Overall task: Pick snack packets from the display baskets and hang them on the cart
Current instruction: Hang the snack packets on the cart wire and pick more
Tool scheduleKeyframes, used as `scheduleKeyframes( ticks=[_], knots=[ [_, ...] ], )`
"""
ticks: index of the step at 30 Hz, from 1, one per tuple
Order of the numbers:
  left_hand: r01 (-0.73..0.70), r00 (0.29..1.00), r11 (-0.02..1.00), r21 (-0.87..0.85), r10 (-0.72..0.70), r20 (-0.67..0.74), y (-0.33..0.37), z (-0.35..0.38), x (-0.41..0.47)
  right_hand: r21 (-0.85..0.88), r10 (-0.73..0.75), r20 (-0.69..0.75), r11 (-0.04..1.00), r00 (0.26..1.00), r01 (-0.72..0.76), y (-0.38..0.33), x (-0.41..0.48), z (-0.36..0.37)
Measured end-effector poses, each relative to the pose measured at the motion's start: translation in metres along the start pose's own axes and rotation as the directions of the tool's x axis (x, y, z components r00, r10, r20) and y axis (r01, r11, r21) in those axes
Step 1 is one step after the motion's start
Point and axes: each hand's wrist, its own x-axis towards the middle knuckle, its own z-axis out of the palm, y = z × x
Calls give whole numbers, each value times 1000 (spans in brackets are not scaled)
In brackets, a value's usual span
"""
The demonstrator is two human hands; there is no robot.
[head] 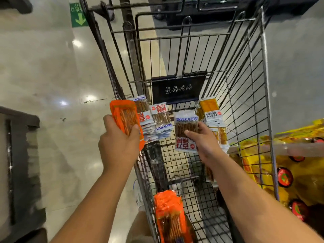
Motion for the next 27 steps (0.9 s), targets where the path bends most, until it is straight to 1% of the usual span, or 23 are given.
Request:
scheduleKeyframes(
  ticks=[4,6,8,10,14,17,19,21,22,24,25,27],
  knots=[
    [-32,998,999,-26,31,-47,-6,4,-1,-124,-68,35,990,997,72,-11,59,20],
    [-33,997,999,-32,31,-66,-8,8,2,-155,-82,77,984,994,93,-14,88,34],
    [-49,996,998,-39,47,-73,-10,10,3,-175,-94,81,979,992,107,-14,110,47],
    [-64,995,997,-45,60,-83,-12,11,3,-225,-124,50,965,991,133,-9,125,61],
    [-80,992,995,-61,74,-104,-18,13,5,-368,-208,-71,914,975,169,1,135,78],
    [-90,990,993,-71,82,-110,-18,14,6,-446,-262,-95,874,960,194,6,131,89],
    [-89,991,994,-67,81,-110,-17,15,7,-500,-245,-44,845,968,191,7,125,97],
    [-93,991,994,-58,86,-106,-17,15,7,-619,-218,33,762,975,191,5,119,101],
    [-96,990,994,-52,90,-104,-17,14,6,-647,-188,57,741,980,180,3,117,99],
    [-95,991,995,-41,91,-98,-19,12,6,-626,-130,115,760,985,174,-4,113,92],
    [-92,992,995,-35,88,-91,-19,11,6,-600,-121,145,779,982,184,-7,109,85],
    [-85,993,996,-28,82,-81,-17,11,7,-551,-139,147,811,979,198,-9,101,68]
  ],
)
